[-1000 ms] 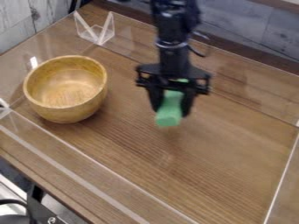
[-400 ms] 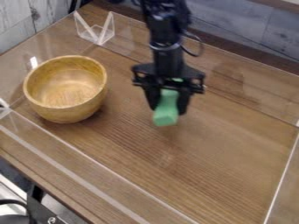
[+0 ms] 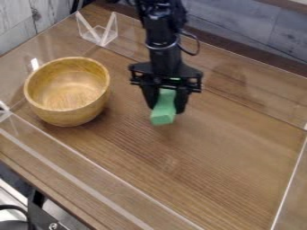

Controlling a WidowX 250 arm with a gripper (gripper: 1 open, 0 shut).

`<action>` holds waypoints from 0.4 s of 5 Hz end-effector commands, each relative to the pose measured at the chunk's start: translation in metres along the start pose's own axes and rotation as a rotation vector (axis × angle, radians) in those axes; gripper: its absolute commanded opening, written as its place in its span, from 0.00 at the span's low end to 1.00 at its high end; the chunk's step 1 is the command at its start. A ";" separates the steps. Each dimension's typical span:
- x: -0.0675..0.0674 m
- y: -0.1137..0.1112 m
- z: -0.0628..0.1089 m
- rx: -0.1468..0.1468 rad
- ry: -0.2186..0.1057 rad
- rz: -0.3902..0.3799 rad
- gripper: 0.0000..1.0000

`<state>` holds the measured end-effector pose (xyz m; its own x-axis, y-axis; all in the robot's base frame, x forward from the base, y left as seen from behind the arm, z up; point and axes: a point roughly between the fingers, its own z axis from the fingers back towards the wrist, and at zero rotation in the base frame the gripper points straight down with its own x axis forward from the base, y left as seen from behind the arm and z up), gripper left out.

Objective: Move green stick from inside the wooden bowl to the table next to it

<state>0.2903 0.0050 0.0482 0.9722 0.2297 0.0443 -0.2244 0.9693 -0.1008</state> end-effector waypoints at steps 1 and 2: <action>0.003 -0.010 0.005 -0.008 -0.036 -0.032 0.00; 0.008 -0.011 -0.001 -0.002 -0.040 -0.064 0.00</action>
<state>0.2916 -0.0036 0.0373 0.9830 0.1785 0.0424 -0.1739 0.9802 -0.0942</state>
